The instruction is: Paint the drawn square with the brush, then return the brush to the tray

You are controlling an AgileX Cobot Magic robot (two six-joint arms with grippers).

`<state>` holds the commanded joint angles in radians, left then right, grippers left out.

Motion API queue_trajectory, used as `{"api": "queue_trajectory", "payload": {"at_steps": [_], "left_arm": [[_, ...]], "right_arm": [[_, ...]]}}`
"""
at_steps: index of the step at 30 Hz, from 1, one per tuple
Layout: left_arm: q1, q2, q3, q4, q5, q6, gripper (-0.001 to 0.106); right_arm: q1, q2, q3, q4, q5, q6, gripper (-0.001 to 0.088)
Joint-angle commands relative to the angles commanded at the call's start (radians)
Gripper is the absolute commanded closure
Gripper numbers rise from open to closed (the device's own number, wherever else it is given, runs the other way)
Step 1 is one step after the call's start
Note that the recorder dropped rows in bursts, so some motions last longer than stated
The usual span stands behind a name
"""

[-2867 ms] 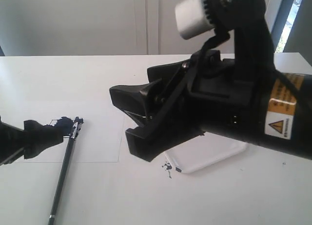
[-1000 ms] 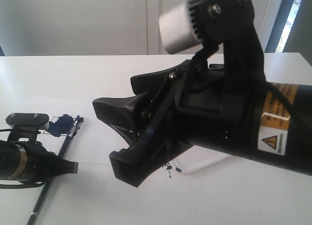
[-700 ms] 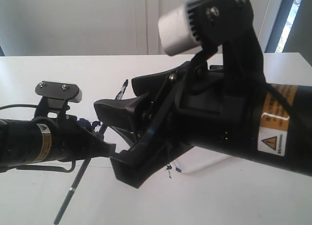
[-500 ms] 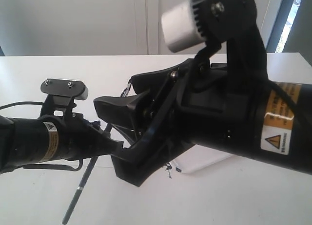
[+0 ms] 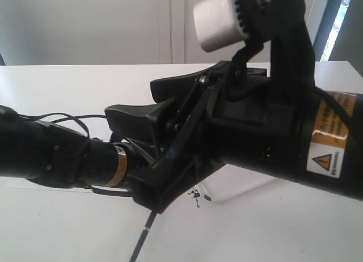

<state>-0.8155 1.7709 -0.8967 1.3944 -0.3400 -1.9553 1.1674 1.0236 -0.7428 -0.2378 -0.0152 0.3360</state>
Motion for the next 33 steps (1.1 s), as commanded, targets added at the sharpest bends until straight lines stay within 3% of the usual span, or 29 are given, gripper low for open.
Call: {"api": "queue_trajectory", "payload": {"at_steps": [4, 20, 25, 30, 33], "left_arm": [[-0.037, 0.057, -0.045, -0.002, 0.046, -0.007, 0.105], [-0.034, 0.096, -0.047, -0.013, 0.079, -0.053, 0.104], [-0.034, 0.096, -0.063, -0.011, 0.035, -0.038, 0.083], [-0.034, 0.078, -0.083, 0.012, 0.009, -0.022, 0.038], [-0.034, 0.047, -0.083, 0.021, 0.017, 0.006, 0.024]], "right_arm": [[0.000, 0.000, 0.000, 0.000, 0.002, 0.000, 0.0315], [0.000, 0.000, 0.000, 0.002, 0.031, 0.000, 0.0315], [0.000, 0.000, 0.000, 0.002, 0.031, 0.000, 0.0315], [0.000, 0.000, 0.000, 0.002, 0.037, 0.000, 0.0315], [0.000, 0.000, 0.000, 0.002, 0.040, 0.000, 0.0315]]}}
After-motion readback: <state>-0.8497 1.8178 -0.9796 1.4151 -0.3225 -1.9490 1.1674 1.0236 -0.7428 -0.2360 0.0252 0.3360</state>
